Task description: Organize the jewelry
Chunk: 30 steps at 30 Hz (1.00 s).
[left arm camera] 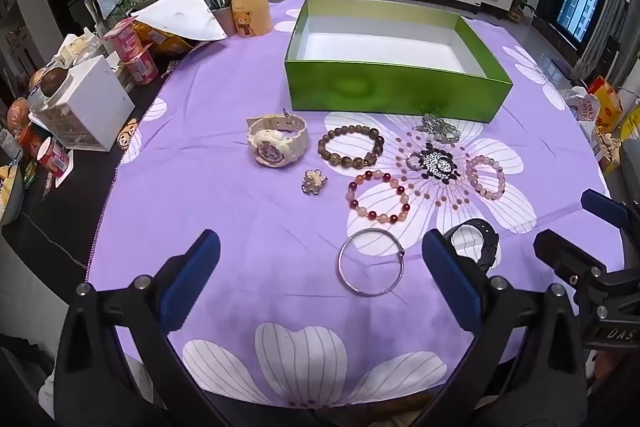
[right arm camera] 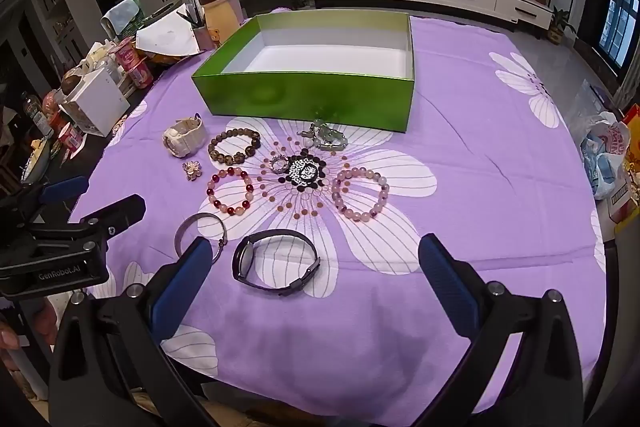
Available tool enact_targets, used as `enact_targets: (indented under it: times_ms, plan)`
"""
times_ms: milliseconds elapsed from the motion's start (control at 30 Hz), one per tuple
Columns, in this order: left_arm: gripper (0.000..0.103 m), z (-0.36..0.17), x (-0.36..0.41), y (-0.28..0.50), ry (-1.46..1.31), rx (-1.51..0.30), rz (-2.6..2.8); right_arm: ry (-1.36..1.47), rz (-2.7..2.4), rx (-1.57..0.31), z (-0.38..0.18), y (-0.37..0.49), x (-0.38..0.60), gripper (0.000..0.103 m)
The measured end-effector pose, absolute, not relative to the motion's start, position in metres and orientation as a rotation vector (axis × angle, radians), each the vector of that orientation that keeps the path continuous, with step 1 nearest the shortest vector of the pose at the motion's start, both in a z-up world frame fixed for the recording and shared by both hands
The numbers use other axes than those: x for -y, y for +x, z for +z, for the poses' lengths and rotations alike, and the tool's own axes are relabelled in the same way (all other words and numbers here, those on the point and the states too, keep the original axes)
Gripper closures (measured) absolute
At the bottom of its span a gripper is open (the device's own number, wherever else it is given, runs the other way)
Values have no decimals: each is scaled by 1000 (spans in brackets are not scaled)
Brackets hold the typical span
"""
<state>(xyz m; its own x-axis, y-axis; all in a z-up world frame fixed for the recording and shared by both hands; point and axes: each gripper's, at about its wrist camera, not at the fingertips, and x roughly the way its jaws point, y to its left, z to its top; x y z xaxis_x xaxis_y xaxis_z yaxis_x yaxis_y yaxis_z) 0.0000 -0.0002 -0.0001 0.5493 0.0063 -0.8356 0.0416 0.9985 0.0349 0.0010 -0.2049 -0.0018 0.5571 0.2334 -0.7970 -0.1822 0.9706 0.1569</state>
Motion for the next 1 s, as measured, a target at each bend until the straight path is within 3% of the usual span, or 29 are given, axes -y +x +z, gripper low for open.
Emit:
enact_targets:
  times_ms: [1000]
  plan:
    - [2, -4, 8, -1, 53, -993, -29, 57, 250, -953, -3, 0, 203, 1]
